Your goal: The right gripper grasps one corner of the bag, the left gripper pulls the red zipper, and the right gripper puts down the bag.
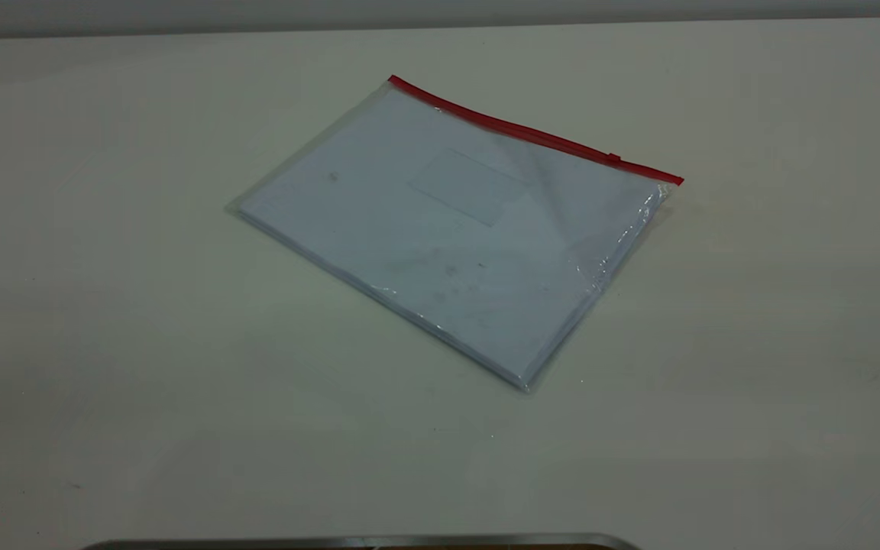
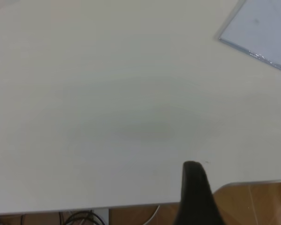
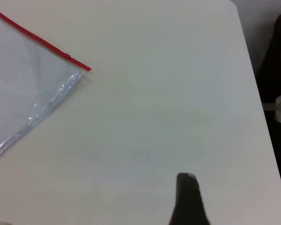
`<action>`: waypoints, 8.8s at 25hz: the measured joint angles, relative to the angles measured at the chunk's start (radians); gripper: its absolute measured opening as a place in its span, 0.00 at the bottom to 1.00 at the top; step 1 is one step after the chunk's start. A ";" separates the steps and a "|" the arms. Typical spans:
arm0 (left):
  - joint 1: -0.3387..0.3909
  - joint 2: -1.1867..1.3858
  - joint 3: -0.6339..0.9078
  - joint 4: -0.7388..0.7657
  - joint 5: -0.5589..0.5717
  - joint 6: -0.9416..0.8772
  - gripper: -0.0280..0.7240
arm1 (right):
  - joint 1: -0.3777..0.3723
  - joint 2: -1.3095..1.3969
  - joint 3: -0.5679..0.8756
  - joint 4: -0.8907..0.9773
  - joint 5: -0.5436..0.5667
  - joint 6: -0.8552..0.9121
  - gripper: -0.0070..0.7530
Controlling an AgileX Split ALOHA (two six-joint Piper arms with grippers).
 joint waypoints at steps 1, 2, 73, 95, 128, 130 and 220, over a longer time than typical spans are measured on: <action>0.000 0.000 0.000 0.005 0.001 0.000 0.78 | 0.000 0.000 0.000 0.000 0.000 0.000 0.76; 0.000 0.000 0.000 0.005 0.001 0.000 0.78 | 0.000 0.000 0.000 0.000 0.000 0.000 0.76; -0.009 1.541 -0.592 -0.105 -0.668 0.036 0.78 | 0.001 1.078 -0.049 0.537 -0.670 -0.397 0.76; -0.127 1.877 -0.818 -0.117 -0.480 0.267 0.78 | 0.001 2.078 -0.381 1.453 -0.674 -1.418 0.76; -0.128 1.877 -0.818 -0.205 -0.516 0.269 0.78 | 0.001 2.513 -0.721 1.718 -0.400 -1.783 0.67; -0.128 1.877 -0.818 -0.205 -0.520 0.269 0.78 | 0.001 2.513 -0.722 1.720 -0.391 -1.784 0.63; -0.352 2.365 -1.187 -0.599 -0.513 1.418 0.11 | 0.233 2.586 -1.176 1.330 -0.117 -1.776 0.05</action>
